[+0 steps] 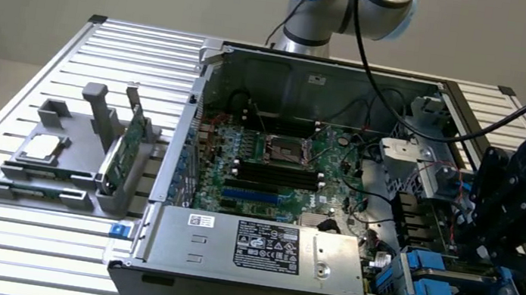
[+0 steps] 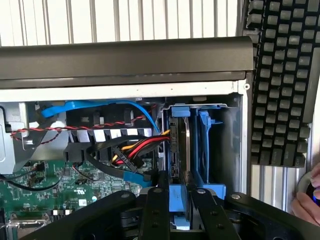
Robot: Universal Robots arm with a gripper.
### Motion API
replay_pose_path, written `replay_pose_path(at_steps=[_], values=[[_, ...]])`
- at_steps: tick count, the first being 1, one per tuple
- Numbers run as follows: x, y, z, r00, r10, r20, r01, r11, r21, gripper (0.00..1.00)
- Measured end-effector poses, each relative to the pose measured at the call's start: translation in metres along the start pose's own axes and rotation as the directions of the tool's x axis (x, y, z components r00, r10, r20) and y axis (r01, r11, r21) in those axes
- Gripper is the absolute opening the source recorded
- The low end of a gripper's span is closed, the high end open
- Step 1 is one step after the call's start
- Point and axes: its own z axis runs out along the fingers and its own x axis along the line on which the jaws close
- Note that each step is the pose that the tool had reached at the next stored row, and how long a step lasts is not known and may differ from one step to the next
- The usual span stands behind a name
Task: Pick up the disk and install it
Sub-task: 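Insert the second disk wire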
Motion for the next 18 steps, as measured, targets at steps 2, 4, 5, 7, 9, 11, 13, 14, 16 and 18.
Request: replay_pose_path(at_steps=[2,4,5,7,9,11,13,14,16,18], values=[[0.000,-0.0001,0.0002,1.0000,0.000,-0.0006,0.000,1.0000,-0.0002,0.25],[0.000,-0.0004,-0.0046,1.0000,0.000,-0.0004,0.000,1.0000,-0.0007,0.25],[0.000,-0.0006,-0.0084,1.0000,0.000,-0.0005,0.000,1.0000,-0.0008,0.25],[0.001,-0.0008,-0.0142,1.0000,0.000,-0.0004,0.000,1.0000,-0.0009,0.25],[0.001,-0.0009,-0.0170,1.0000,0.000,-0.0003,0.000,1.0000,-0.0009,0.25],[0.002,-0.0014,-0.0174,1.0000,0.001,-0.0005,-0.001,1.0000,-0.0009,0.25],[0.006,-0.0022,-0.0176,1.0000,0.000,-0.0007,0.000,1.0000,-0.0009,0.25],[0.008,-0.0024,-0.0186,1.0000,0.000,-0.0004,0.000,1.0000,-0.0010,0.25],[0.010,-0.0026,-0.0239,1.0000,0.000,-0.0005,0.000,1.0000,-0.0009,0.25],[0.010,-0.0027,-0.0296,1.0000,0.000,-0.0004,0.000,1.0000,-0.0009,0.25]])
